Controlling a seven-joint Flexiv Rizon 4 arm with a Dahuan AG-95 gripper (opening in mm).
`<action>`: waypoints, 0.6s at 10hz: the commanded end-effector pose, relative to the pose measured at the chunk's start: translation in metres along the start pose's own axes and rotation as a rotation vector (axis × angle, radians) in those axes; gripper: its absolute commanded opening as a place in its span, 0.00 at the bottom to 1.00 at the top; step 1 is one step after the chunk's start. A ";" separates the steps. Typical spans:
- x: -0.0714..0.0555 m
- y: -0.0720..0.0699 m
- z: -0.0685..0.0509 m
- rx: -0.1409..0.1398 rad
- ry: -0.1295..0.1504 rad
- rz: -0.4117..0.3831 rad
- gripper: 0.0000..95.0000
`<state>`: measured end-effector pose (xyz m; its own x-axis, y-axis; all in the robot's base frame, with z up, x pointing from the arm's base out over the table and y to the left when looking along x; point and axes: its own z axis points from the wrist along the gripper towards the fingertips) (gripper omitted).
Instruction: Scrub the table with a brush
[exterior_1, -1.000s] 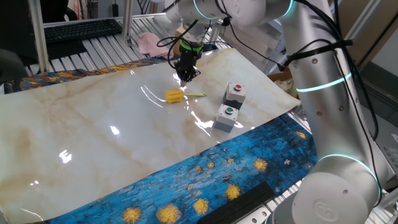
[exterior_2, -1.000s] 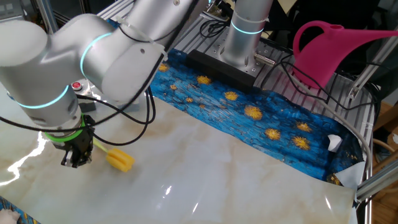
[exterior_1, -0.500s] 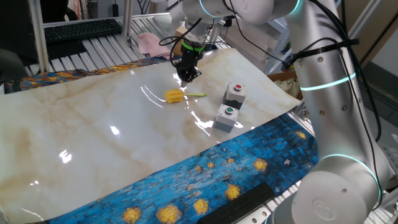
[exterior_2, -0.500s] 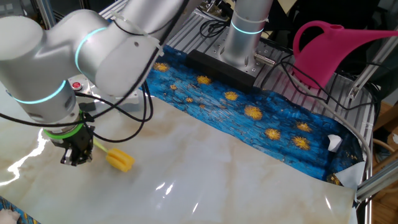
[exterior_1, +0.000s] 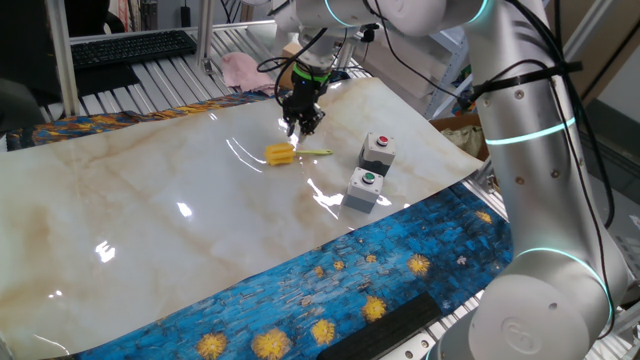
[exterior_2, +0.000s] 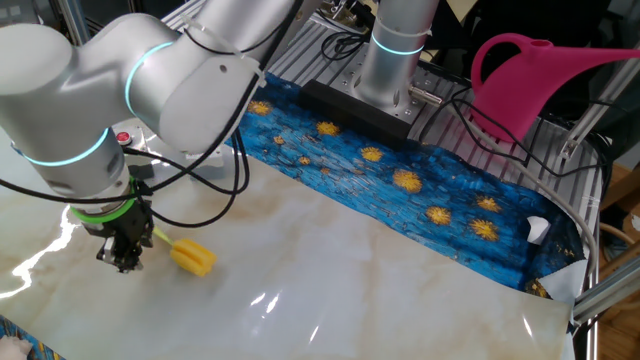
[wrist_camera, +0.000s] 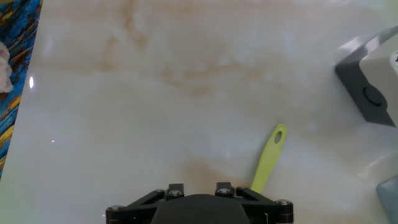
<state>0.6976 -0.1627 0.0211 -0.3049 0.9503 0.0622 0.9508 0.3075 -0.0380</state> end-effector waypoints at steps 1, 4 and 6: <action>0.000 0.001 -0.004 0.003 0.022 -0.007 0.60; 0.004 0.001 -0.007 0.007 0.027 -0.017 0.60; 0.013 0.000 -0.007 0.012 0.024 -0.015 0.60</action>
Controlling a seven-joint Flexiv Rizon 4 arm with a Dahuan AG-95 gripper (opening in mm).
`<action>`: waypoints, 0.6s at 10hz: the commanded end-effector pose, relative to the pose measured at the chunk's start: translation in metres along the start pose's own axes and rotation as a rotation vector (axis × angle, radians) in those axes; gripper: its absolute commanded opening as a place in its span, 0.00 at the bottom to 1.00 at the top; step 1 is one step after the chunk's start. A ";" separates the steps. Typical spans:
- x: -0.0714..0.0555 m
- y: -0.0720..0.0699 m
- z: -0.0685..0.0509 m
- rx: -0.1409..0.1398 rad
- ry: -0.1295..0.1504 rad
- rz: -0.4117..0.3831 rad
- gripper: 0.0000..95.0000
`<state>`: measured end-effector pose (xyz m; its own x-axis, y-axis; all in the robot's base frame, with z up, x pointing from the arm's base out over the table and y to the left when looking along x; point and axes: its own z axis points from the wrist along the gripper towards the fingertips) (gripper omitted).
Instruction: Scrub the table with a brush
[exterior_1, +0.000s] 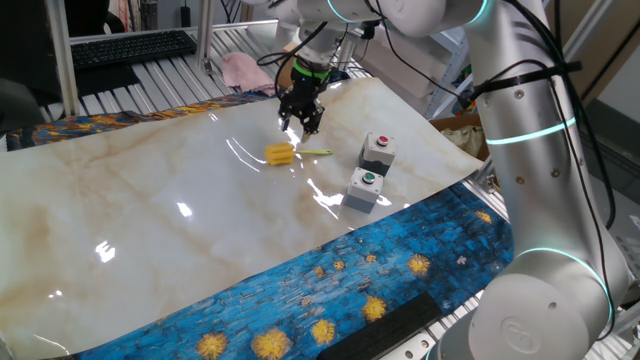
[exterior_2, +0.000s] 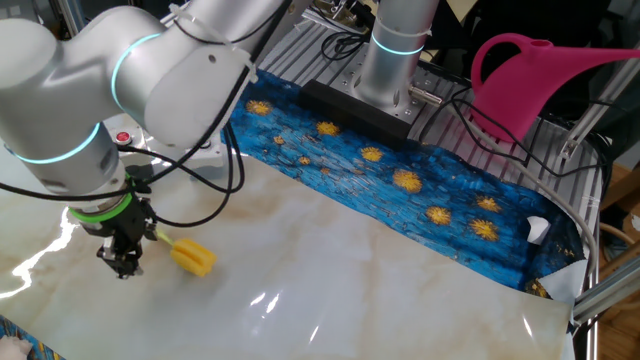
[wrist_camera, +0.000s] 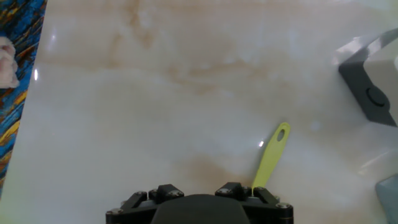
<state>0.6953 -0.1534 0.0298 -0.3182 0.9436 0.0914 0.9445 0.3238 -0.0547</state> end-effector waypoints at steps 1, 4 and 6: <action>0.007 -0.001 0.001 -0.005 -0.004 0.003 0.60; 0.020 -0.003 -0.002 0.002 -0.004 0.012 0.60; 0.024 -0.004 -0.003 0.006 -0.008 0.007 0.60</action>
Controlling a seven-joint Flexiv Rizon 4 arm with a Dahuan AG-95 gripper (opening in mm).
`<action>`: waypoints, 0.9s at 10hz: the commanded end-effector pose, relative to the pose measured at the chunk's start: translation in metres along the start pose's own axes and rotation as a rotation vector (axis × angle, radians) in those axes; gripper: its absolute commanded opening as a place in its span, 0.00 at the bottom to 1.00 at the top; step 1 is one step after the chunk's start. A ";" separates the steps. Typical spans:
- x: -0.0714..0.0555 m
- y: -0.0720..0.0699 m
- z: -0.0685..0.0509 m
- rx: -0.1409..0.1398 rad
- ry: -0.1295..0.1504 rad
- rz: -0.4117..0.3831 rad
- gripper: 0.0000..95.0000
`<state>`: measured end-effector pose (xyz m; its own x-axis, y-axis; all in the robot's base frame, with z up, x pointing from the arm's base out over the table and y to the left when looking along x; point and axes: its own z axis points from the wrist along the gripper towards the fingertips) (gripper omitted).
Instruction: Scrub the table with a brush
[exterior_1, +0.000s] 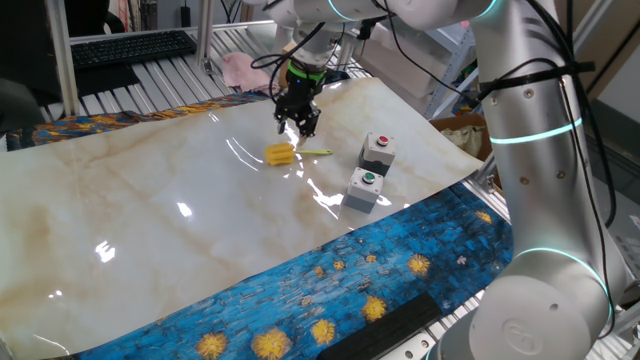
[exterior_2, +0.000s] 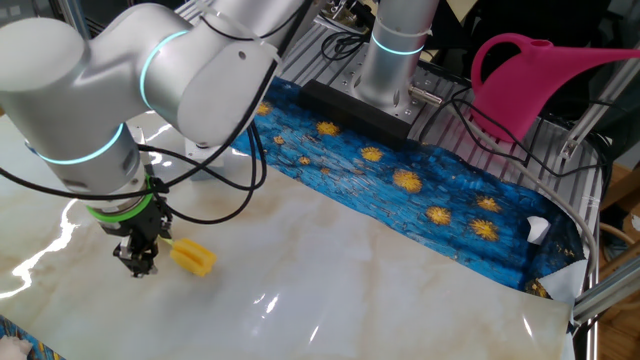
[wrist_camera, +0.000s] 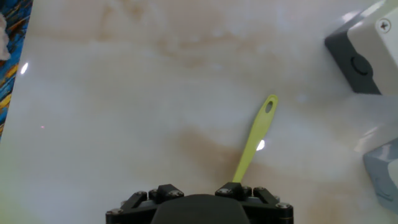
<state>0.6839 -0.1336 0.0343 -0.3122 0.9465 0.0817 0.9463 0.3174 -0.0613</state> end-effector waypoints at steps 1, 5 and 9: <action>0.002 0.000 -0.001 0.002 -0.002 -0.002 0.60; 0.006 -0.002 -0.010 0.013 0.011 -0.059 0.60; 0.010 -0.004 -0.022 0.023 0.014 -0.081 0.60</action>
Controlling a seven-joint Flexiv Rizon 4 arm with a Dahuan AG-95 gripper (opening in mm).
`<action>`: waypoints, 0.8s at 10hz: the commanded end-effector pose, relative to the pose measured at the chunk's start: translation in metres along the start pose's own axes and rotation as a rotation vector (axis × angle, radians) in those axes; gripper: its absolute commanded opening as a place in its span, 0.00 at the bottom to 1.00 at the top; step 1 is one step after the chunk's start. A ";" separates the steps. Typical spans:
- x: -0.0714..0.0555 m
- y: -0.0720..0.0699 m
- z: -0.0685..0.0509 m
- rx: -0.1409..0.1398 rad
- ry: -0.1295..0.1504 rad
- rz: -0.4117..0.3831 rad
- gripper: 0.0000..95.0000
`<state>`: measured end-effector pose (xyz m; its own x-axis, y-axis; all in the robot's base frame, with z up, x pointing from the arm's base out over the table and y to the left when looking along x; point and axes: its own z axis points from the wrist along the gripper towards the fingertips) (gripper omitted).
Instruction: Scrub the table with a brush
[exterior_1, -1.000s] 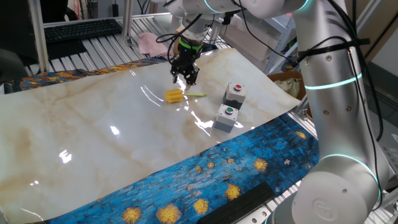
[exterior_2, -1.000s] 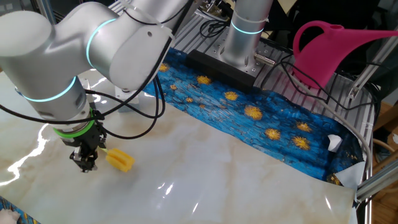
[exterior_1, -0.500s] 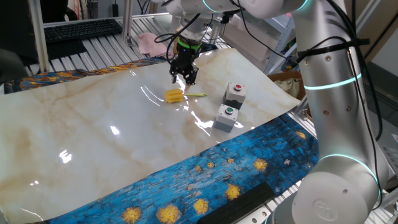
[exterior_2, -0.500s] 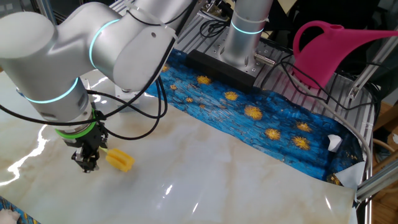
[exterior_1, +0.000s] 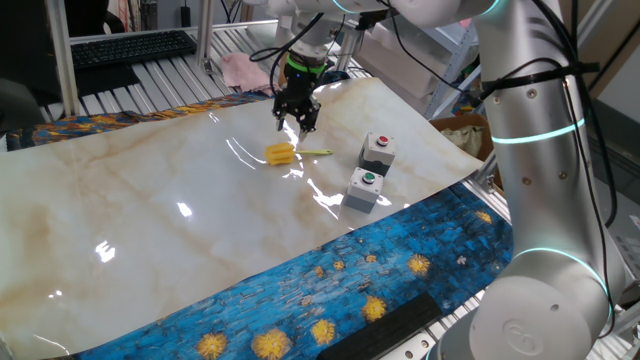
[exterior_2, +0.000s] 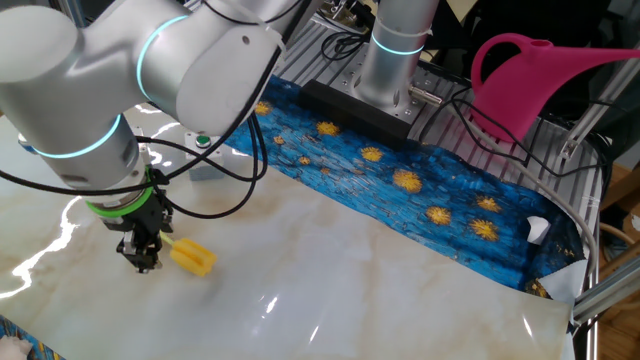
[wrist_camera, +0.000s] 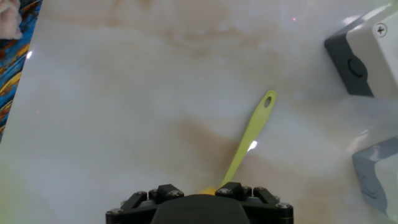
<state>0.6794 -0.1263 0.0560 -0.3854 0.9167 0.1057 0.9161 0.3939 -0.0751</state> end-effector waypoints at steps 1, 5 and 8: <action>0.000 -0.001 -0.001 0.003 -0.009 0.003 0.60; 0.001 0.000 -0.001 -0.002 -0.015 -0.067 0.40; 0.001 0.000 -0.001 0.001 0.002 -0.189 0.00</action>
<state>0.6790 -0.1261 0.0579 -0.4882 0.8658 0.1096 0.8674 0.4952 -0.0491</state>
